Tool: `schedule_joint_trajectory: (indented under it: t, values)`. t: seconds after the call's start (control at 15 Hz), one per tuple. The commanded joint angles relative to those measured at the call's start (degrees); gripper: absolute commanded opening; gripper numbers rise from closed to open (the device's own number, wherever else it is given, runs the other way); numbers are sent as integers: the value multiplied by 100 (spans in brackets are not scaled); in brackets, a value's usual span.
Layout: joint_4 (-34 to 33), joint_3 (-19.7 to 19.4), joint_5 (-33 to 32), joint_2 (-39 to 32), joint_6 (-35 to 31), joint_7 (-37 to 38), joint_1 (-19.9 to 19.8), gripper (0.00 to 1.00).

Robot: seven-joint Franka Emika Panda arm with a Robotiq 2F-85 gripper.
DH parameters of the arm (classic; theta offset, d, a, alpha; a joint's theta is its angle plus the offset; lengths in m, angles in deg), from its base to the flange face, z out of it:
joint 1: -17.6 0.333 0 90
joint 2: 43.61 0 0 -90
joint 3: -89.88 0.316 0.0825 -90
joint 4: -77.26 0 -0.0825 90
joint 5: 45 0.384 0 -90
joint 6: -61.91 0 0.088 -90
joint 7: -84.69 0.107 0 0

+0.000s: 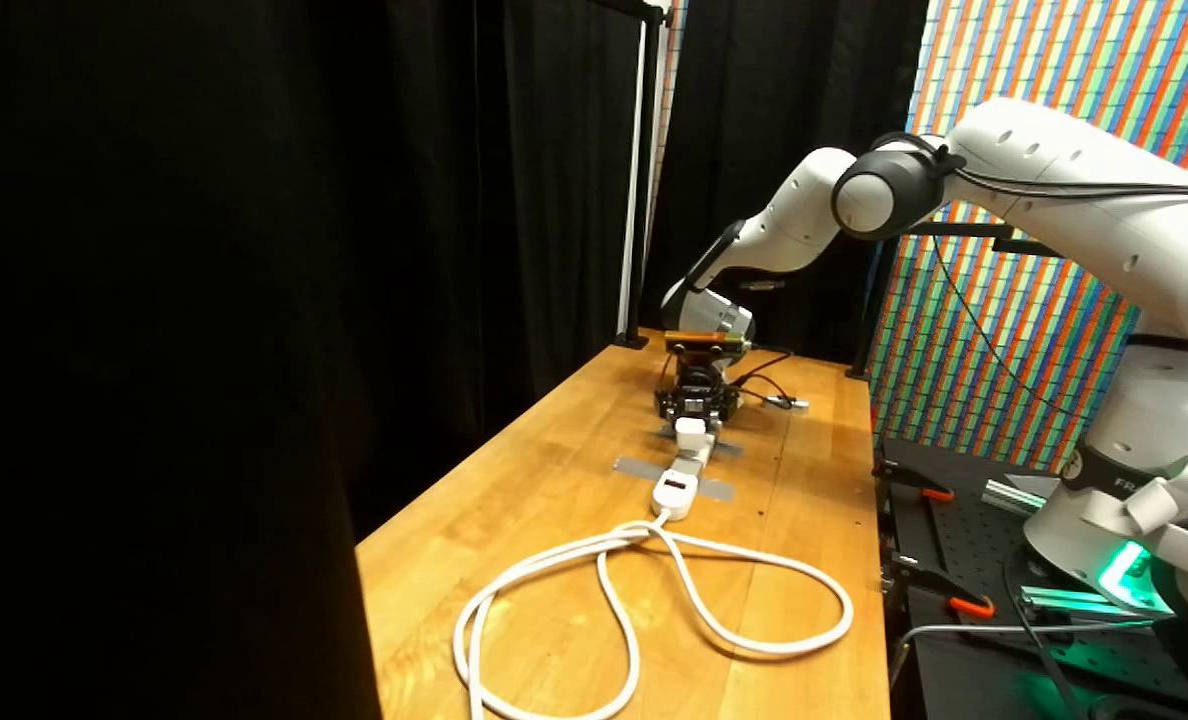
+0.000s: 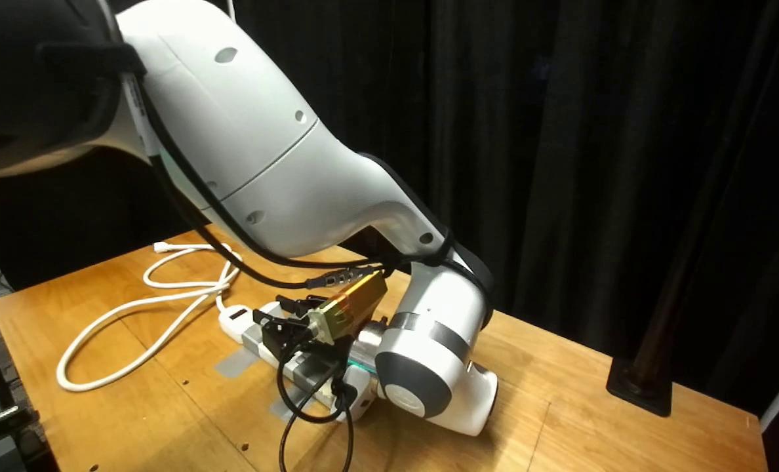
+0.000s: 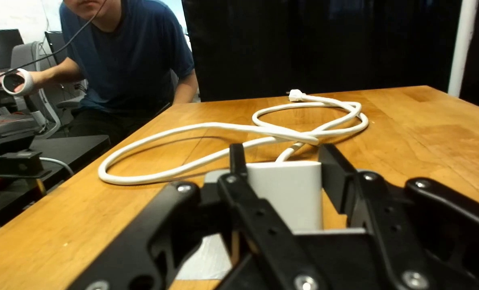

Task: Plug the charger head in the adapter

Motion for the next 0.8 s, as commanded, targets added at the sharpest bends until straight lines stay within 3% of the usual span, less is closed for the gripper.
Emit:
schedule_joint_trajectory:
  t: [0.0, 0.73]
  values:
    - [456, 1, 332, -72, -321, -210, 106, 23]
    - [981, -226, 245, 224, -470, -333, 173, 23]
